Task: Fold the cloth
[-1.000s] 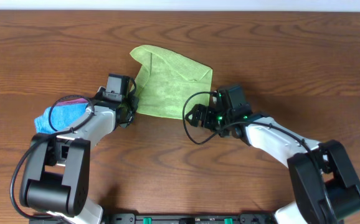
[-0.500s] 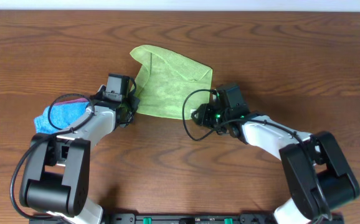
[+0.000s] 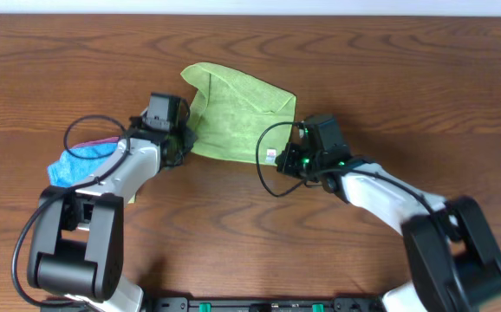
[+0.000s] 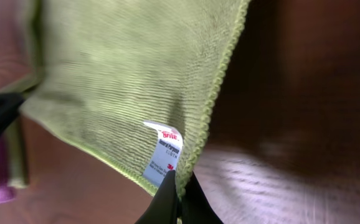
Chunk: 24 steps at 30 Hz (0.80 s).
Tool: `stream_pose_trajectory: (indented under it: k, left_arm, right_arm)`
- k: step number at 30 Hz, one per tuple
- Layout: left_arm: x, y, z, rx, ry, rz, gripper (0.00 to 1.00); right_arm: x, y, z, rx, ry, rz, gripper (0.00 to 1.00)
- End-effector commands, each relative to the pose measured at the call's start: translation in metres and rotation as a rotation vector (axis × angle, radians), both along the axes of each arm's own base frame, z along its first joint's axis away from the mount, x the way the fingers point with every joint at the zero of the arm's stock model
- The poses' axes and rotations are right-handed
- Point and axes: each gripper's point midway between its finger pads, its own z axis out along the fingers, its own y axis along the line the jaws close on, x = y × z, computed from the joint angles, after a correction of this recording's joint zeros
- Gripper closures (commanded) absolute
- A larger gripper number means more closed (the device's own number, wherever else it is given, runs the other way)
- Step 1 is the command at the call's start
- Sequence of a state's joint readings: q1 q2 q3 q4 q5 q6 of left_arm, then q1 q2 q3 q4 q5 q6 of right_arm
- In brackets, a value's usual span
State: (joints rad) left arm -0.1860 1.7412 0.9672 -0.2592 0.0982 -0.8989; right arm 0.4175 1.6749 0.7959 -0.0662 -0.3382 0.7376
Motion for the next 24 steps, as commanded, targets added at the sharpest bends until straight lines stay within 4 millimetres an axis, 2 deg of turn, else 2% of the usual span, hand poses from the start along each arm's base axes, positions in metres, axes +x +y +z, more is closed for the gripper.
stream_pose_trajectory:
  k: [1, 5, 8, 19, 24]
  left_arm:
    - [0.016, -0.002, 0.019, 0.042, -0.033, -0.088, 0.94]
    - [0.021, -0.003, 0.035, 0.060, -0.033, -0.125, 0.94]
    - [0.014, -0.002, 0.039, 0.072, 0.001, -0.145, 0.94]
    - [-0.042, 0.007, 0.043, 0.109, 0.188, -0.221, 0.94]
    - [-0.066, 0.008, 0.045, 0.121, 0.264, -0.251, 0.94]
  right_arm:
    - [-0.001, -0.002, 0.029, -0.009, -0.074, 0.016, 0.99]
    - [-0.008, -0.009, 0.045, -0.018, -0.091, 0.023, 0.99]
    - [-0.015, -0.011, 0.051, -0.025, -0.087, 0.031, 0.99]
    - [-0.030, -0.014, 0.074, -0.002, -0.094, 0.044, 0.99]
    - [-0.045, -0.021, 0.077, -0.020, -0.058, 0.048, 0.99]
